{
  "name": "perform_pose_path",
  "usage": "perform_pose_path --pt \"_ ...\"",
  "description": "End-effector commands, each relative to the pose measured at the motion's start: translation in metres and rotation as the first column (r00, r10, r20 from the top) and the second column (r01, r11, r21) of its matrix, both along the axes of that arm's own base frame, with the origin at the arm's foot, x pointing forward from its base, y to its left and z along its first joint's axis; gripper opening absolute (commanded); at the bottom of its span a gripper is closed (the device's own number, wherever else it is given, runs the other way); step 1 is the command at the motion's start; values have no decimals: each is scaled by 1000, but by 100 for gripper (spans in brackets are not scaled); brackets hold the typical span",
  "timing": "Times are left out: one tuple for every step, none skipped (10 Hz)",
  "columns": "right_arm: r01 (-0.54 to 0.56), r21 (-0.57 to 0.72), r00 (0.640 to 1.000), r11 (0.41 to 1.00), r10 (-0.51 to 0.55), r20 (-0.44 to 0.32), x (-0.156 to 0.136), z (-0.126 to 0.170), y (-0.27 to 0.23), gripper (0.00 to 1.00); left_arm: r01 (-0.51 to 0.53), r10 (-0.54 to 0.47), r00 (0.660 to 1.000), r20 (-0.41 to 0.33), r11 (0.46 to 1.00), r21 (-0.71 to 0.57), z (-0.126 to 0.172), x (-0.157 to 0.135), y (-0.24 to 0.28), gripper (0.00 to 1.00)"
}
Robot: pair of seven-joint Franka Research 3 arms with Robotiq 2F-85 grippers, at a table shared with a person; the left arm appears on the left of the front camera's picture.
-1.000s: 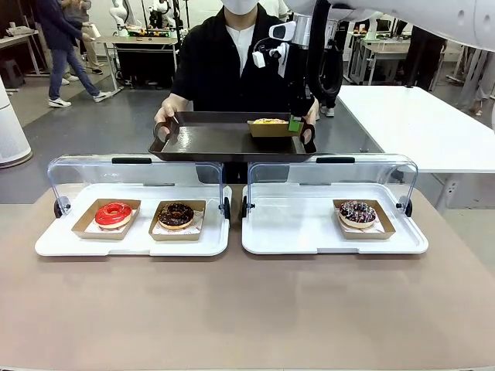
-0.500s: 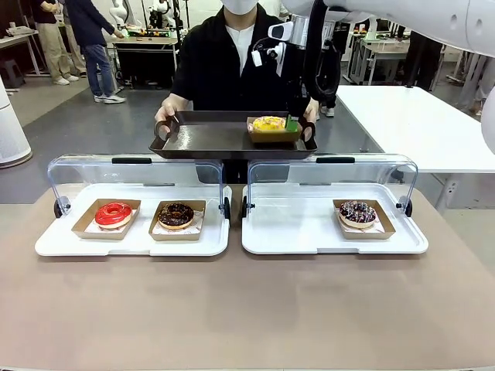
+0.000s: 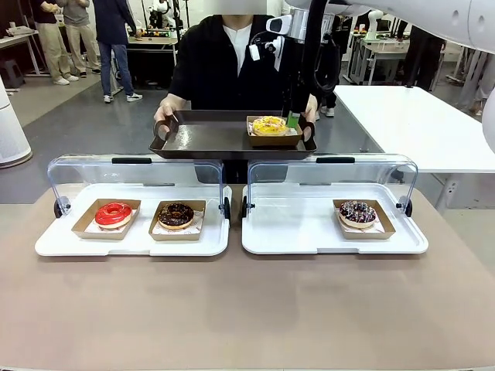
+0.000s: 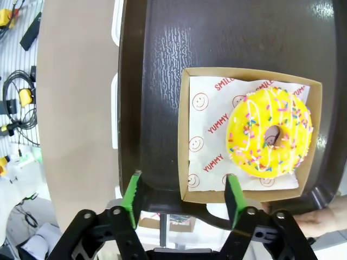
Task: Provide the desired donut to the person.
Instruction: Place the picked Paper togo box onto the Handle tray extended by the person.
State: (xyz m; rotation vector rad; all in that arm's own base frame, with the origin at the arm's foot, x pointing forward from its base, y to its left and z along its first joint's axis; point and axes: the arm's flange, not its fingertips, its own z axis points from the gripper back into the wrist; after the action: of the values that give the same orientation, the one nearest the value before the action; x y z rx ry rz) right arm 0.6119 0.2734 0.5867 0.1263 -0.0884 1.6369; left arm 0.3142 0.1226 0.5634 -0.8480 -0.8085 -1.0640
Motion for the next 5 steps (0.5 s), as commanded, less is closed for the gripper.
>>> perform_pose_path --pt "14 -1 1000 1000 -14 -23 0 5 2 100 4 -4 1000 7 1000 -8 0 0 1 100" --pt "13 1 1000 1000 -13 -26 -1 5 2 100 4 -4 1000 7 1000 -8 0 0 1 100" --pt "10 12 1000 1000 -10 -29 -6 7 1 100 4 -4 1000 7 1000 -8 0 0 1 100" --pt "12 33 999 999 -11 -37 -15 11 -2 100 4 -4 1000 7 1000 -8 0 0 1 100" --pt "7 85 999 996 -3 -50 -29 19 -13 100 4 -4 1000 7 1000 -8 0 0 1 100"
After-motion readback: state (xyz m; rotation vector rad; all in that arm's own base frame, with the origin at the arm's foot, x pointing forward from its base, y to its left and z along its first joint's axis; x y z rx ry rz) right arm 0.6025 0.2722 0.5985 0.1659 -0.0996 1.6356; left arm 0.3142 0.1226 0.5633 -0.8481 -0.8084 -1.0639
